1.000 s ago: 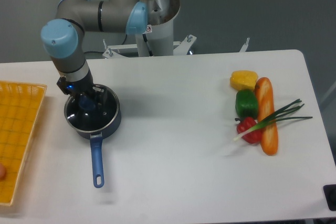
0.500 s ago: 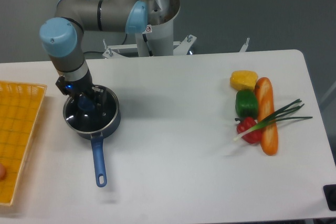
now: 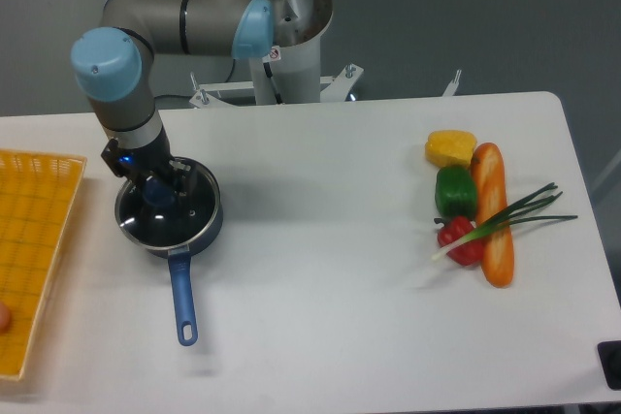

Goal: Open the lid
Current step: 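Lift the glass lid off the saucepan and move it aside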

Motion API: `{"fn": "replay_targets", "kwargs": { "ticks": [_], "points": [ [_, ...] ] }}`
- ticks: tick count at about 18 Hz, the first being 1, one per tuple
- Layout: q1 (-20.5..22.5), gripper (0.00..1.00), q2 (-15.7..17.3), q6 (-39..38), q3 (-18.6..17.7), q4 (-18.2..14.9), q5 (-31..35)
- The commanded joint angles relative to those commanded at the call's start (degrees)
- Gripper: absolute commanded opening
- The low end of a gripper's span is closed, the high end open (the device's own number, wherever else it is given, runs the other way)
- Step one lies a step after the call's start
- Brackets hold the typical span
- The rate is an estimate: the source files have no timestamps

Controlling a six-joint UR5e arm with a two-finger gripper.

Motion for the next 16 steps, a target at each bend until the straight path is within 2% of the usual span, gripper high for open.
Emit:
{"fn": "replay_targets", "kwargs": {
  "ticks": [4, 11, 16],
  "points": [
    [2.63, 0.59, -0.09, 1.31, 0.35, 0.0, 0.27],
    [10.54, 0.59, 0.0, 8.87, 2.19, -3.51, -0.08],
    [15.29, 0.59, -0.61, 14.49, 2.64, -3.78, -0.26]
  ]
}}
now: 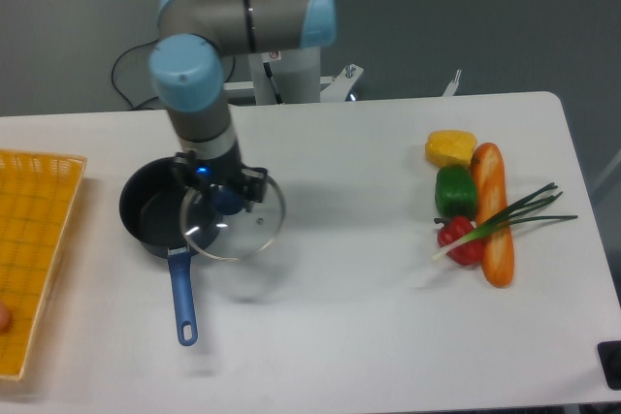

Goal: Open the lid
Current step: 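Lift the glass lid off the saucepan and move it aside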

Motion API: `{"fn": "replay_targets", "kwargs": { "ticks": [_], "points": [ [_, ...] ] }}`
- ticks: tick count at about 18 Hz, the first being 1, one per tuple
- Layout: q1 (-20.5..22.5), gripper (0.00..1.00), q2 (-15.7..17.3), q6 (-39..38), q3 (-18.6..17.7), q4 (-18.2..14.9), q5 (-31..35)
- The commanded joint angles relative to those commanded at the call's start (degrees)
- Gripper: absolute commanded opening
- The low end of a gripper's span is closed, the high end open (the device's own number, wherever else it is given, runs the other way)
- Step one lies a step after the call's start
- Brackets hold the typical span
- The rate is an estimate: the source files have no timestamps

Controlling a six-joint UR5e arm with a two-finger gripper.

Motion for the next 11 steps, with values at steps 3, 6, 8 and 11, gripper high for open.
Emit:
{"fn": "replay_targets", "kwargs": {
  "ticks": [3, 6, 8, 11],
  "points": [
    [1.67, 0.59, -1.32, 1.42, 0.61, 0.0, -0.09],
    [2.99, 0.59, -2.46, 4.05, 1.58, 0.0, -0.26],
    [3.26, 0.59, -2.99, 4.75, 1.67, 0.0, -0.35],
    [4.22, 0.59, -3.08, 5.72, 1.67, 0.0, -0.79]
  ]
}}
